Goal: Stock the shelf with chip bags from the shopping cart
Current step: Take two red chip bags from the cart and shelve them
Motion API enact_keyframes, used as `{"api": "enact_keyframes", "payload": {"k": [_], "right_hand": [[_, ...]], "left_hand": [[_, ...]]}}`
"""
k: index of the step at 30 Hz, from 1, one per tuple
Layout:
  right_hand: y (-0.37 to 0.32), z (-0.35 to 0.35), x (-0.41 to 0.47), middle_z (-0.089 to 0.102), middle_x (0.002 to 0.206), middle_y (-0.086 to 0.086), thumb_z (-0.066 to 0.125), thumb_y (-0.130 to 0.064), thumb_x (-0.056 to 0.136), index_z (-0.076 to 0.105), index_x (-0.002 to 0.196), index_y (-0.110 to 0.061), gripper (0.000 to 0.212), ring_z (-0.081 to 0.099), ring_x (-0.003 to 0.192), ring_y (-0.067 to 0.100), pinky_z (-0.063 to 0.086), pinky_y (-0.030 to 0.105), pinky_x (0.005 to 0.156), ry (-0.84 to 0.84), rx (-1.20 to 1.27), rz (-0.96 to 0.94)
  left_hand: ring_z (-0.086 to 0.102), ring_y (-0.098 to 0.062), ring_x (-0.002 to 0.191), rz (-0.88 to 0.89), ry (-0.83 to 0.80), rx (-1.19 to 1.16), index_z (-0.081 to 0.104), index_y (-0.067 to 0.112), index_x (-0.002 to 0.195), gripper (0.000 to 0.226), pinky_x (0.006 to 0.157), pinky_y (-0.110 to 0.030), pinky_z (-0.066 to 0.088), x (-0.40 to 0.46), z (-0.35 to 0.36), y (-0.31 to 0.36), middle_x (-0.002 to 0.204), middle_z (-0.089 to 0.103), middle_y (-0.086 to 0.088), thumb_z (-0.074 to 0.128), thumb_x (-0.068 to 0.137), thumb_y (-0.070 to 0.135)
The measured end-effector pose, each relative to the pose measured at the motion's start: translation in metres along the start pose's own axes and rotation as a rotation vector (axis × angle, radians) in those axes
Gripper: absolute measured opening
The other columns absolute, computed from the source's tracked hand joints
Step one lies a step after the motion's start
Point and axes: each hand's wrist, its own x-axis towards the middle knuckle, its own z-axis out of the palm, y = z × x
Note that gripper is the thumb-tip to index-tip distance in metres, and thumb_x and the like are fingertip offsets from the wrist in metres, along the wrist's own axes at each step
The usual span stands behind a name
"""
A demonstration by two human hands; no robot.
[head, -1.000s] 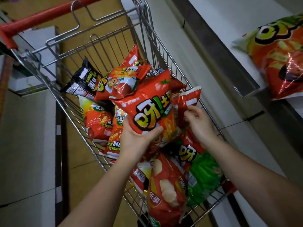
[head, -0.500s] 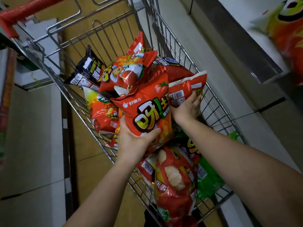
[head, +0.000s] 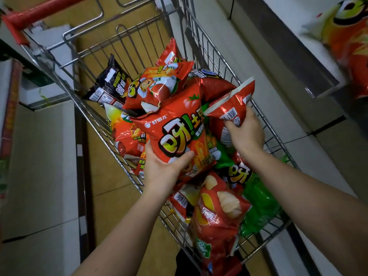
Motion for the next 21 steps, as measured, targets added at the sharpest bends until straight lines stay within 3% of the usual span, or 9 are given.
{"api": "enact_keyframes", "payload": {"k": [5, 7, 9, 11, 13, 17, 19, 21], "right_hand": [[-0.018, -0.039, -0.007, 0.056, 0.123, 0.007, 0.068, -0.038, 0.08, 0.043, 0.138, -0.023, 0.064, 0.049, 0.116, 0.024, 0.037, 0.032, 0.093, -0.086, 0.005, -0.203], [-0.029, -0.055, -0.006, 0.054, 0.126, 0.007, 0.07, -0.037, 0.077, 0.04, 0.141, -0.025, 0.071, 0.049, 0.118, 0.023, 0.039, 0.034, 0.099, -0.131, 0.002, -0.228], [-0.043, -0.069, -0.002, 0.06, 0.119, 0.001, 0.07, -0.044, 0.07, 0.05, 0.133, -0.029, 0.067, 0.056, 0.111, 0.018, 0.045, 0.036, 0.096, -0.174, 0.106, -0.273], [-0.055, -0.078, 0.005, 0.066, 0.103, -0.007, 0.069, -0.042, 0.067, 0.058, 0.115, -0.034, 0.05, 0.062, 0.093, 0.005, 0.05, 0.026, 0.083, -0.262, 0.361, -0.306], [-0.065, -0.079, 0.011, 0.066, 0.097, -0.006, 0.066, -0.026, 0.073, 0.06, 0.109, -0.028, 0.036, 0.063, 0.084, -0.001, 0.049, 0.018, 0.076, -0.387, 0.615, -0.259], [-0.064, -0.059, 0.014, 0.07, 0.08, -0.005, 0.055, -0.023, 0.08, 0.062, 0.094, -0.02, 0.016, 0.066, 0.075, 0.007, 0.052, 0.021, 0.07, -0.636, 0.895, 0.016], [-0.055, -0.04, 0.01, 0.069, 0.087, -0.001, 0.05, -0.019, 0.091, 0.06, 0.101, -0.016, 0.014, 0.066, 0.078, 0.009, 0.051, 0.026, 0.075, -0.627, 0.841, 0.151], [-0.042, -0.021, 0.004, 0.066, 0.106, 0.006, 0.052, -0.03, 0.093, 0.054, 0.119, -0.014, 0.03, 0.064, 0.092, 0.017, 0.05, 0.034, 0.085, -0.508, 0.622, 0.243]], "left_hand": [[0.057, -0.016, 0.111, 0.002, -0.006, 0.012, 0.036, 0.024, 0.136, 0.085, 0.096, -0.037, 0.048, -0.001, -0.012, 0.007, 0.118, 0.058, 0.007, 0.084, 0.066, 0.021], [0.055, -0.015, 0.11, 0.011, -0.003, 0.008, 0.034, 0.022, 0.139, 0.088, 0.094, -0.033, 0.046, -0.001, -0.015, 0.014, 0.117, 0.056, 0.007, 0.083, 0.067, 0.019], [0.054, -0.014, 0.106, 0.034, 0.007, 0.01, 0.034, 0.021, 0.139, 0.087, 0.092, -0.031, 0.044, 0.001, -0.016, 0.021, 0.109, 0.055, 0.01, 0.083, 0.068, 0.016], [0.056, -0.013, 0.101, 0.06, 0.022, 0.018, 0.037, 0.021, 0.137, 0.085, 0.093, -0.033, 0.046, 0.004, -0.018, 0.027, 0.102, 0.056, 0.016, 0.084, 0.067, 0.015], [0.058, -0.014, 0.102, 0.061, 0.039, 0.007, 0.037, 0.022, 0.136, 0.087, 0.096, -0.037, 0.047, 0.007, -0.02, 0.031, 0.105, 0.058, 0.014, 0.087, 0.064, 0.019], [0.058, -0.015, 0.107, 0.062, 0.068, 0.005, 0.036, 0.025, 0.134, 0.087, 0.1, -0.041, 0.046, 0.011, -0.027, 0.032, 0.11, 0.057, 0.011, 0.087, 0.064, 0.021], [0.057, -0.014, 0.107, 0.072, 0.077, 0.03, 0.036, 0.023, 0.136, 0.086, 0.1, -0.041, 0.046, 0.012, -0.029, 0.028, 0.11, 0.056, 0.012, 0.085, 0.066, 0.02], [0.057, -0.015, 0.108, 0.075, 0.072, 0.083, 0.037, 0.025, 0.135, 0.085, 0.1, -0.041, 0.046, 0.012, -0.027, 0.024, 0.113, 0.057, 0.01, 0.085, 0.065, 0.023]]}}
